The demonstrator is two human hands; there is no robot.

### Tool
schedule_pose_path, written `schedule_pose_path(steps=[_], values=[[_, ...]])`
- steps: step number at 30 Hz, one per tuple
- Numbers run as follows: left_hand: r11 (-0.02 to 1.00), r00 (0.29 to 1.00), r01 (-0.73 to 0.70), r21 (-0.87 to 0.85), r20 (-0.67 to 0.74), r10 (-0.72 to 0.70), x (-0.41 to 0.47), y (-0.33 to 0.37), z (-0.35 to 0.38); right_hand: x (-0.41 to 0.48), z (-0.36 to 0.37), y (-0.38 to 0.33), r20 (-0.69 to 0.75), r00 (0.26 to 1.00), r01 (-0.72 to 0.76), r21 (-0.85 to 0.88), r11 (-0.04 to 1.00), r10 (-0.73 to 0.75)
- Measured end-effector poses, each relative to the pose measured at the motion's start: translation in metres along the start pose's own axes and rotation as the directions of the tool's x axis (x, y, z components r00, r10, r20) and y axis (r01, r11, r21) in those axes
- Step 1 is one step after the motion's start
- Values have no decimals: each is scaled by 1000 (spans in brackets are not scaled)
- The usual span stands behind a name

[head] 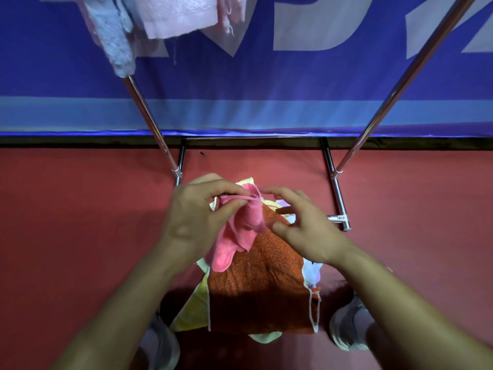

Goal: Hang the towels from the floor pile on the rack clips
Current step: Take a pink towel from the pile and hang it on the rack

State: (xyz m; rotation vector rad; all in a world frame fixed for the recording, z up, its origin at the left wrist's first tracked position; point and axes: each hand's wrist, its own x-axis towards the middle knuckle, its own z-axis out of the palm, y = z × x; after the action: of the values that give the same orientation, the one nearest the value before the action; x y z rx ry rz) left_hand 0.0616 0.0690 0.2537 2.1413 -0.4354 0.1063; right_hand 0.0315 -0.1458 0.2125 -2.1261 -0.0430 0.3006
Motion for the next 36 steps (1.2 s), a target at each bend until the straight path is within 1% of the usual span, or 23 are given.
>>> schedule_pose_path(steps=[2,5,8,11,12,14,16,17,18,20,24,26,29,31,32,34,36], values=[[1000,1000,1,-7,20,-1,0,-1,0,0,1,-1,-12,1000,18,-12,1000,-18],[1000,995,-1,-18,101,2,-3,-1,0,0,2,-1,4,999,46,23,999,-46],[999,981,11,-48,194,-1,-5,-2,2,1,2,1,53,997,59,-33,998,-57],[997,966,33,-76,260,-12,-7,-1,1,3,3,10,127,992,40,-172,984,-18],[994,956,53,-93,293,-24,-8,1,1,3,5,12,165,986,25,-193,981,8],[984,925,112,-142,376,-51,-11,3,2,4,7,17,233,969,-40,-195,980,85],[974,899,159,-159,432,-77,-13,5,4,4,7,16,249,959,-85,-218,972,140],[970,893,179,-166,441,-89,-13,5,4,5,7,17,253,955,-102,-201,974,152],[965,892,196,-176,441,-101,-13,6,3,5,6,16,263,952,-130,-127,983,159],[954,900,220,-204,419,-118,-11,6,-1,7,4,14,284,942,-203,60,977,179],[919,940,266,-291,290,-180,-5,3,-4,11,-4,11,199,960,-234,186,954,197],[924,951,274,-268,217,-219,-3,-3,-3,12,-11,9,144,962,-260,252,932,230],[956,964,258,-140,102,-246,-4,-11,-1,11,-18,9,15,956,-274,396,876,292],[966,969,247,-74,48,-243,-4,-12,0,11,-22,12,-83,952,-244,377,893,295],[965,968,250,-75,28,-249,-4,-12,1,11,-23,13,-106,953,-229,356,906,283],[960,964,265,-91,-9,-267,-4,-13,2,10,-26,12,-125,961,-187,367,911,248],[965,964,257,-56,-60,-260,-4,-15,2,9,-27,10,-137,972,-126,390,912,193]])
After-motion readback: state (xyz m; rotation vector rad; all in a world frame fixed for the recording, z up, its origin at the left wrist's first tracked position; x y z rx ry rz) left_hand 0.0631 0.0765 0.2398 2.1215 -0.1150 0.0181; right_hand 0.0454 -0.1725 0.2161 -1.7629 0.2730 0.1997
